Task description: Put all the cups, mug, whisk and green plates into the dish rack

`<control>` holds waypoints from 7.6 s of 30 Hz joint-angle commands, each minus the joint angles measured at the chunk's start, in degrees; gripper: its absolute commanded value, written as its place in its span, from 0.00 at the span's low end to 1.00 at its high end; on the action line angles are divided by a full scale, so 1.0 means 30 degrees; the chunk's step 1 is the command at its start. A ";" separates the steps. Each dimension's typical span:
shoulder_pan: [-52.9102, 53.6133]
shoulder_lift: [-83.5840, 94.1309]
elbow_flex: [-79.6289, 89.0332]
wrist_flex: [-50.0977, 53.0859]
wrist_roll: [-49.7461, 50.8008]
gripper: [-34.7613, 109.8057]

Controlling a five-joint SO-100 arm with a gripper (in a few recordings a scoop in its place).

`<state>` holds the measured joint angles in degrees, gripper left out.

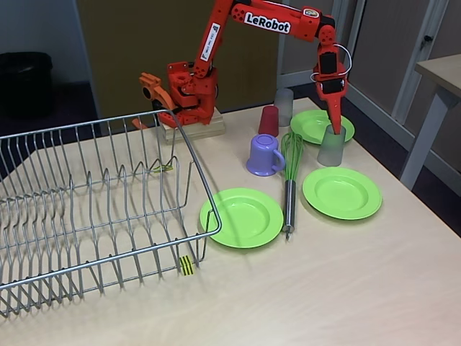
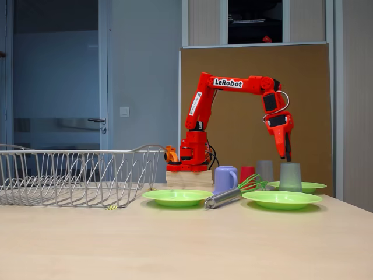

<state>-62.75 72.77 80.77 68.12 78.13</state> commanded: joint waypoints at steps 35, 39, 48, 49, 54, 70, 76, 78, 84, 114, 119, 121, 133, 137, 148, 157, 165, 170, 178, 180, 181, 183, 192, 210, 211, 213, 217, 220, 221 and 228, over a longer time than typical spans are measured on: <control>0.2754 0.3164 -0.3809 0.4453 -0.6855 0.24; 0.4629 0.5332 -0.4951 0.5479 -1.1338 0.24; 1.4883 1.1396 0.0059 0.5244 -2.1943 0.24; 1.6172 1.1602 0.0410 0.5332 -2.2705 0.24; 2.2295 1.0635 -0.0586 0.6123 -2.7686 0.24; 3.2344 -0.4365 -1.4473 0.7002 -3.6123 0.24; 3.2754 -0.6768 -1.5293 0.6973 -3.6504 0.24; 3.2754 -0.7734 -1.5938 0.7002 -3.6650 0.24; 3.3105 -0.9639 -1.7607 0.7529 -3.7119 0.24; 3.4131 -1.2129 -2.1797 0.9521 -3.8467 0.47; 3.4043 -1.1309 -2.1826 0.9902 -3.8467 0.47; 3.3838 -1.0811 -2.1797 1.0342 -3.8438 0.47; 2.8418 0.0557 -1.1602 1.0811 -3.5186 0.44; 2.5459 0.3984 -0.7354 1.0752 -3.1611 0.43; 1.5410 1.2832 0.3662 1.1074 -1.4180 0.41; 0.2871 1.6377 0.5684 1.2275 0.1787 0.41; -0.6299 1.6260 0.6943 0.9961 0.5156 0.40; -0.8994 1.5381 0.7705 0.7793 0.5068 0.42; -1.1045 1.4004 0.9111 0.4541 0.4453 0.47; -1.1455 1.3564 0.9551 0.3662 0.4629 0.47; -1.1660 1.3389 0.9814 0.3164 0.4922 0.47; -1.1953 1.2949 1.0225 0.2227 0.5068 0.47; -1.1865 1.1719 1.2363 -0.1699 0.4453 0.47; -1.1895 1.1865 1.5410 -0.5859 0.4395 0.47; -1.1924 1.1865 1.5557 -0.6064 0.4395 0.47; -1.1953 1.1836 1.5850 -0.6475 0.4395 0.47; -1.2129 1.1836 1.6494 -0.7324 0.4600 0.47; -1.2246 1.1865 1.6963 -0.7910 0.4746 0.47; -1.2246 1.1895 1.7139 -0.8086 0.4746 0.47; -1.2275 1.2393 1.8574 -0.9492 0.4600 0.46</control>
<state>-98.79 107.49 135.00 41.04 91.41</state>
